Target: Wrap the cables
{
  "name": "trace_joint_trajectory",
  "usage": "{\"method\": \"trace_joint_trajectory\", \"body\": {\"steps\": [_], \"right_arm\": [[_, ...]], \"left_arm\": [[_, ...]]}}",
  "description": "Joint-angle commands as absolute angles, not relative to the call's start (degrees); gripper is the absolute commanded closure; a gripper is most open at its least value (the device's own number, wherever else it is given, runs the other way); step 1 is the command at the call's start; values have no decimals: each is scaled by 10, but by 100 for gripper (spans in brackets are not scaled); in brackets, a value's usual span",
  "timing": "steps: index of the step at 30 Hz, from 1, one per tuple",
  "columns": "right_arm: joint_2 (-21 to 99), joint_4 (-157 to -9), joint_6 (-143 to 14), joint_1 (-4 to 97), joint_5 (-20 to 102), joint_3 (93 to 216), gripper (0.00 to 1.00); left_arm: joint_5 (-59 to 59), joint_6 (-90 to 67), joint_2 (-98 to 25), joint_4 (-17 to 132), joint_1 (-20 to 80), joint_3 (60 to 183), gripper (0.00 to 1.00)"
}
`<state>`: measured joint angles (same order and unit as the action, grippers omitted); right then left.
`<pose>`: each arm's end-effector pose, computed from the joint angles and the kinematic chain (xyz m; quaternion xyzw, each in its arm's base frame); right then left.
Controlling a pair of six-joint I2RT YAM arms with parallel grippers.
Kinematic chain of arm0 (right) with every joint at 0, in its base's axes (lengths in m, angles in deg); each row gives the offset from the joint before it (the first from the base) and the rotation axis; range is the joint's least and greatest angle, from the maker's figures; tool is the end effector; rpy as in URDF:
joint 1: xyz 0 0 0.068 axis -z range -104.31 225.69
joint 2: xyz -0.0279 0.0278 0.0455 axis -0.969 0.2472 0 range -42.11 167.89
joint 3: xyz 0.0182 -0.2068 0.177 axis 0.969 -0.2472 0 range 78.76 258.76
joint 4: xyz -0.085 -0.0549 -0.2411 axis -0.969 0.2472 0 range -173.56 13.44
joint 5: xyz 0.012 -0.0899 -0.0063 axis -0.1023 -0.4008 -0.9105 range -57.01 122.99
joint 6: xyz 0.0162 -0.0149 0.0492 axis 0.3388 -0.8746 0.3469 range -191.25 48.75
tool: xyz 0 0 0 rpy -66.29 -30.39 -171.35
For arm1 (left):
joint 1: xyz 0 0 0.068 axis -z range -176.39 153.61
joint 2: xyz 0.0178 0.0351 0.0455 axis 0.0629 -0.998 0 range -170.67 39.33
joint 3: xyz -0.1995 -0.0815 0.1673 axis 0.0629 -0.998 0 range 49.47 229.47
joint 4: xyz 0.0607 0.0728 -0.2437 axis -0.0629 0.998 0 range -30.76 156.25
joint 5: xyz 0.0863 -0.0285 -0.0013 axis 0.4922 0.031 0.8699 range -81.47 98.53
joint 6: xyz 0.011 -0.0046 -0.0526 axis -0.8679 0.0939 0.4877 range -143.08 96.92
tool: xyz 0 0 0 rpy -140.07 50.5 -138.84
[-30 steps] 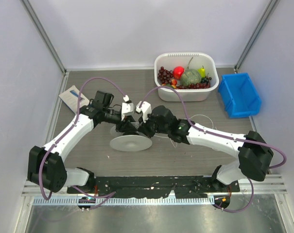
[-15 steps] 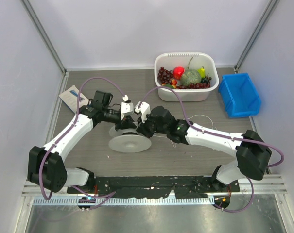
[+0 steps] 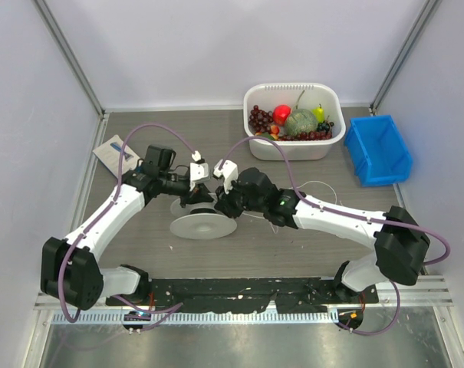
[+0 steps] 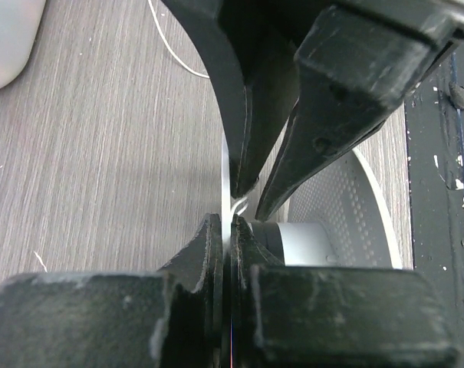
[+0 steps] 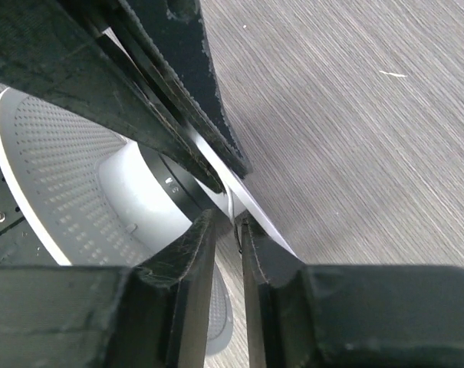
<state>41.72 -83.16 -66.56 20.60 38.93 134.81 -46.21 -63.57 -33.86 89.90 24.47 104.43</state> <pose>0.1874 0.2751 0.2633 -0.3889 0.7640 0.2942 0.4226 0.2301 -0.1187 0.2753 0.5631 0.6328 -0.3710 0.3807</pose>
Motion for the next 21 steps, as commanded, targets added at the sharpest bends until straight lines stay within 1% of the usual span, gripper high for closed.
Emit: {"method": "trace_joint_trajectory", "body": {"steps": [1, 6, 7, 12, 17, 21], "right_arm": [[392, -806, -679, 211, 362, 1377, 71], [365, -761, -697, 222, 362, 1377, 62], [358, -757, -701, 222, 362, 1376, 58], [339, -739, -710, 233, 373, 1377, 46], [315, -731, -724, 251, 390, 1381, 38], [287, -725, -752, 263, 416, 1361, 30]], "left_arm": [[-466, -643, -320, 910, 249, 1037, 100], [-472, -643, -318, 912, 249, 1039, 100], [-472, -642, -317, 912, 249, 1040, 100], [-475, -631, -316, 908, 250, 1048, 100], [-479, -625, -301, 907, 249, 1055, 100], [-471, -583, -289, 890, 250, 1062, 100]]}}
